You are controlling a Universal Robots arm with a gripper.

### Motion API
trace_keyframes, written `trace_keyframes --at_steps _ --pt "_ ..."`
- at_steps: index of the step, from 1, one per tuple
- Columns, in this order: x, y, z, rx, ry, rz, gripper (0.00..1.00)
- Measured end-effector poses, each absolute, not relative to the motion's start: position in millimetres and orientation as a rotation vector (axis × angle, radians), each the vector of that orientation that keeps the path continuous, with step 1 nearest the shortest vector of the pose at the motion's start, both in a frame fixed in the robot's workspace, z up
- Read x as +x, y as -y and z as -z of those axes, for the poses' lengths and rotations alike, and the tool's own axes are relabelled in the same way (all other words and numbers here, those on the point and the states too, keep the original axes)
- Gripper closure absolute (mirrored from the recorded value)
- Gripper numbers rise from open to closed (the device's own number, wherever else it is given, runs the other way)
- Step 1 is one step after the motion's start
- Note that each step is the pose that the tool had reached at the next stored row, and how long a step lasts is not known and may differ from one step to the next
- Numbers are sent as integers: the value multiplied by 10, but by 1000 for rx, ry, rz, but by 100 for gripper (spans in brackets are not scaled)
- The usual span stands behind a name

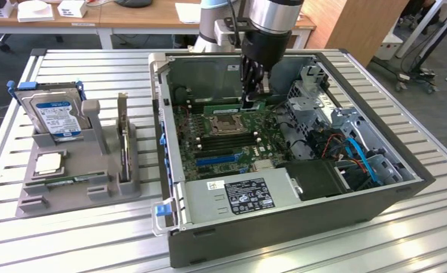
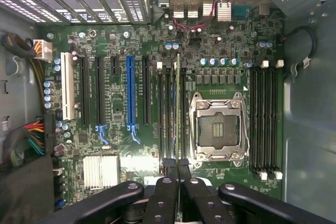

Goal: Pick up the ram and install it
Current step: 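Insert the ram into the slot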

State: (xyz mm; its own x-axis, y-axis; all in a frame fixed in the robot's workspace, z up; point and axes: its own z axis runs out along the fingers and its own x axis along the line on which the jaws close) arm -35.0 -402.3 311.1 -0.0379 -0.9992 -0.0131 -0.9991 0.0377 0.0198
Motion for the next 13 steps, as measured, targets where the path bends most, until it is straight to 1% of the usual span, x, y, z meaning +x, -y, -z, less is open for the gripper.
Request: trace_keyframes --at_steps 13 --pt "-330 4023 -3082 2176 2260 37 88"
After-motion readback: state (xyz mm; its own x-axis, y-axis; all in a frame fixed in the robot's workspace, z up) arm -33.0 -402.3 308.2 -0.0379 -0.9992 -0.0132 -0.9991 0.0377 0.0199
